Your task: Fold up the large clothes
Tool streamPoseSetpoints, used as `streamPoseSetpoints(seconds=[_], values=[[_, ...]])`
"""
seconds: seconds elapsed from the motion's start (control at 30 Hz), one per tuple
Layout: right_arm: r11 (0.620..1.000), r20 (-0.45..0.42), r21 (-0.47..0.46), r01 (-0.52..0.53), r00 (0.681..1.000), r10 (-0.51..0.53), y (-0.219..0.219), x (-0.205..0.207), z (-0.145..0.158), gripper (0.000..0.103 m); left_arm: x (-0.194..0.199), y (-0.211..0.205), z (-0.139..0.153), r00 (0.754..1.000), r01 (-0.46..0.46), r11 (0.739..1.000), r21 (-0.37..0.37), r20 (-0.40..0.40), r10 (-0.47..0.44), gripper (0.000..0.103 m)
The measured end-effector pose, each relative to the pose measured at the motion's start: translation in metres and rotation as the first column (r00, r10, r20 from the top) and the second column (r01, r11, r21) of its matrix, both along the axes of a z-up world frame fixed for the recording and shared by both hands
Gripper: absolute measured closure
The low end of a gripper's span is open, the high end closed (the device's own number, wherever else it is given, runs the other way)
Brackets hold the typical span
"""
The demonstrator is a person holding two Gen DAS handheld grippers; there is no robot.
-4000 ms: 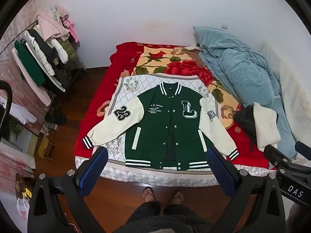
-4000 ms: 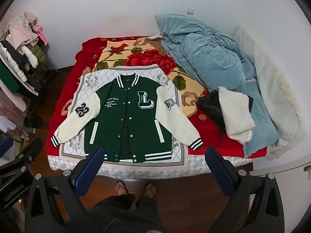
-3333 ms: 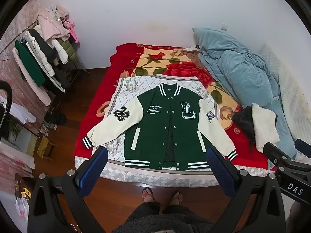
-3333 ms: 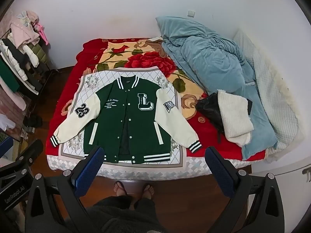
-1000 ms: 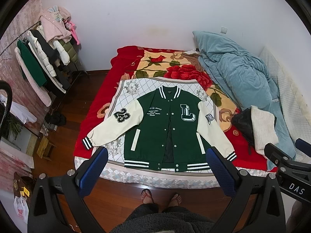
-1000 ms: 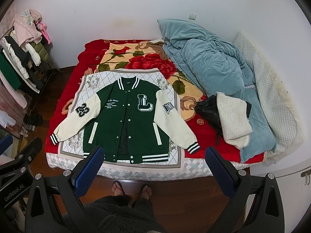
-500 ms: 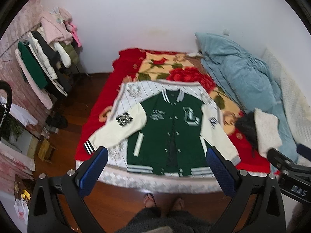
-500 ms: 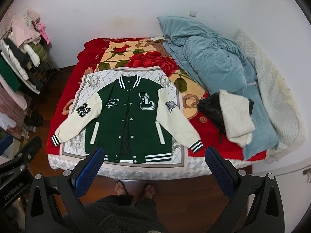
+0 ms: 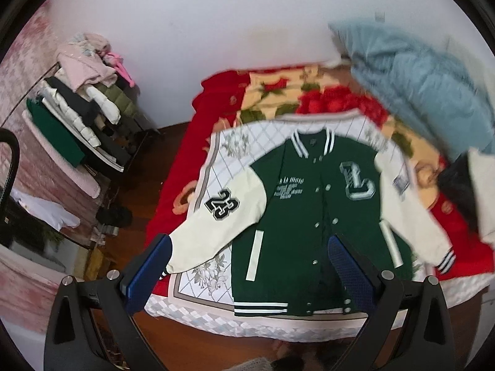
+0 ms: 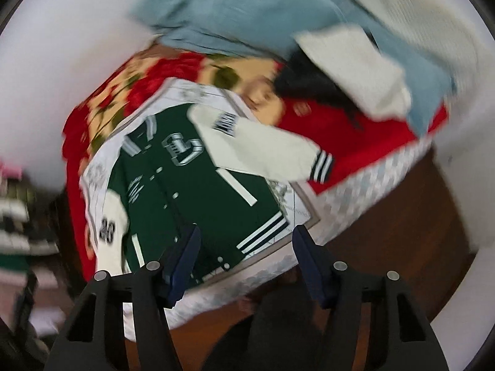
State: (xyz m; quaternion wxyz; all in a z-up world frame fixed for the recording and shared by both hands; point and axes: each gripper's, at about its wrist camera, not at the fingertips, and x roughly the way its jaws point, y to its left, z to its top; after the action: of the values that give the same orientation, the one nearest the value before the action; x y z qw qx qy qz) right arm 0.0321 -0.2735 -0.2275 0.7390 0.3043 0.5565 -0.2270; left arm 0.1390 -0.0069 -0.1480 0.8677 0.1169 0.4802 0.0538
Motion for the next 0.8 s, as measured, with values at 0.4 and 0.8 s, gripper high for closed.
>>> streamPoseSetpoints(seconds=[0.4,0.8], values=[[0.818,-0.124,0.330,0.470,0.881,-0.456,-0.176,0.006,-0.334,0.037,0.093,-0.074,-0.179,0.965,-0.073,0.994,0.083,-0.246,0.091,0.000],[0.895,-0.241,0.283,0.345,0.929,-0.281,-0.144,0.083,-0.405,0.037,0.122,-0.061,-0.309,0.903,-0.138,0.958,0.250,-0.365,0.225,0.000]])
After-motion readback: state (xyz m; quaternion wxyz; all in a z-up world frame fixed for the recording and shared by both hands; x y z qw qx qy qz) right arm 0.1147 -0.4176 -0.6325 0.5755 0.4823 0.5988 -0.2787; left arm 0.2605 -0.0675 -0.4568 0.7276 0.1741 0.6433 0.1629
